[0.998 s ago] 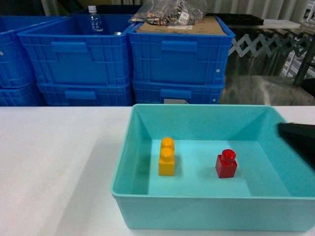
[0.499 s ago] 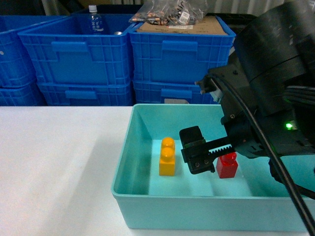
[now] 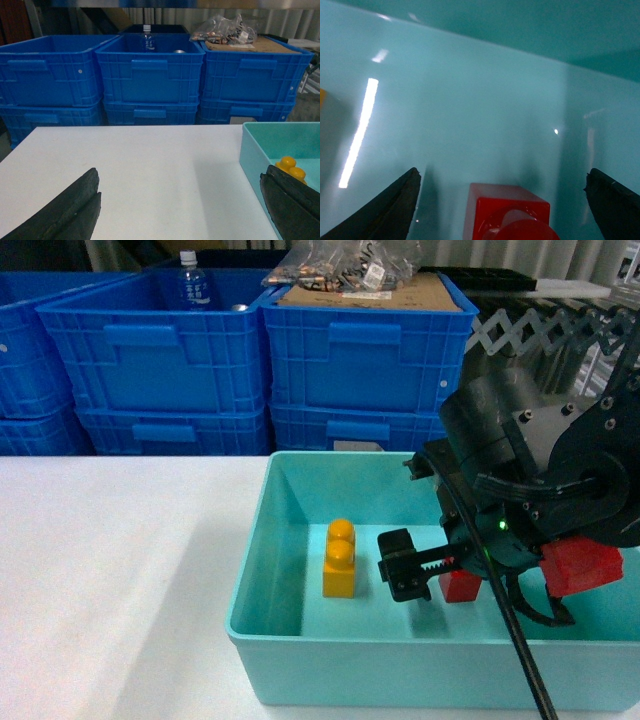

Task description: Pick red block from blue box to shelf

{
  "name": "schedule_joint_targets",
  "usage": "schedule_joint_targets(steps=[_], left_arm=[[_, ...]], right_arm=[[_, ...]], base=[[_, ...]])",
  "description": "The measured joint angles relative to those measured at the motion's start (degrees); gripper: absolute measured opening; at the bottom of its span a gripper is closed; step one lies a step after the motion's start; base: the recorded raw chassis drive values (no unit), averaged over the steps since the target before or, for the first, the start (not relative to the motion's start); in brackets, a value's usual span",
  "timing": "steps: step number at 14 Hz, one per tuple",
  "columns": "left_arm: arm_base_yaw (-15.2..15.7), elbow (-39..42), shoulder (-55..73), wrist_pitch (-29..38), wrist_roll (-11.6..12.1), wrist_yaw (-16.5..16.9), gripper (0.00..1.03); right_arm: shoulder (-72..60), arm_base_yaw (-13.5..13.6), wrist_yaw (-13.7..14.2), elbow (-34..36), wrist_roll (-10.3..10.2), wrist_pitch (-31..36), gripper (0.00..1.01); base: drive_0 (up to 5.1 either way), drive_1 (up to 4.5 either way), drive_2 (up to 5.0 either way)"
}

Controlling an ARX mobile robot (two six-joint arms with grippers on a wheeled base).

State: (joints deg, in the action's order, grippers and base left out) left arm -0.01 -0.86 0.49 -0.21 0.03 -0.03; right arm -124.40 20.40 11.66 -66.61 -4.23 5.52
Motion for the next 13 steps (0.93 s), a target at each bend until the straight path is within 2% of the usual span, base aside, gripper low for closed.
schedule_joint_targets(steps=[1, 2, 4, 5, 6, 7, 10, 11, 12, 13], left_arm=[[0.00, 0.00, 0.00, -0.02, -0.02, 0.00, 0.98], [0.00, 0.00, 0.00, -0.02, -0.02, -0.02, 0.98], [0.00, 0.00, 0.00, 0.02, 0.00, 0.00, 0.98], [0.00, 0.00, 0.00, 0.00, 0.00, -0.02, 0.98], [0.00, 0.00, 0.00, -0.02, 0.00, 0.00, 0.98], [0.00, 0.00, 0.00, 0.00, -0.02, 0.00, 0.98], [0.00, 0.00, 0.00, -0.02, -0.02, 0.00, 0.98], [0.00, 0.00, 0.00, 0.00, -0.02, -0.02, 0.98], [0.00, 0.00, 0.00, 0.00, -0.02, -0.02, 0.98], [0.00, 0.00, 0.00, -0.02, -0.02, 0.00, 0.98]], right_arm=[[-1.16, 0.37, 2.36, -0.44, -0.11, -0.44, 0.94], [-2.03, 0.66, 3.72, -0.66, -0.39, 0.04, 0.86], [-2.64, 0.87, 4.17, -1.64, -1.33, -0.20, 0.64], [-2.75, 0.90, 4.09, -1.55, -1.75, -0.11, 0.44], [1.36, 0.85, 2.89, 2.58, -1.95, 2.67, 0.29], [14.05, 1.42, 0.92, 10.84, -1.11, 8.28, 0.29], [29.31, 1.36, -1.99, 19.41, -0.48, 10.97, 0.29], [38.42, 1.29, -2.38, 25.75, 0.44, 13.09, 0.29], [50.16, 0.39, -2.45, 33.11, 2.10, 12.20, 0.29], [59.74, -1.05, -0.70, 38.97, 4.09, 11.89, 0.29]], base=[[0.0, 0.00, 0.0], [0.0, 0.00, 0.0], [0.0, 0.00, 0.0], [0.0, 0.00, 0.0], [0.0, 0.00, 0.0], [0.0, 0.00, 0.0], [0.0, 0.00, 0.0], [0.0, 0.00, 0.0], [0.0, 0.00, 0.0], [0.0, 0.00, 0.0]])
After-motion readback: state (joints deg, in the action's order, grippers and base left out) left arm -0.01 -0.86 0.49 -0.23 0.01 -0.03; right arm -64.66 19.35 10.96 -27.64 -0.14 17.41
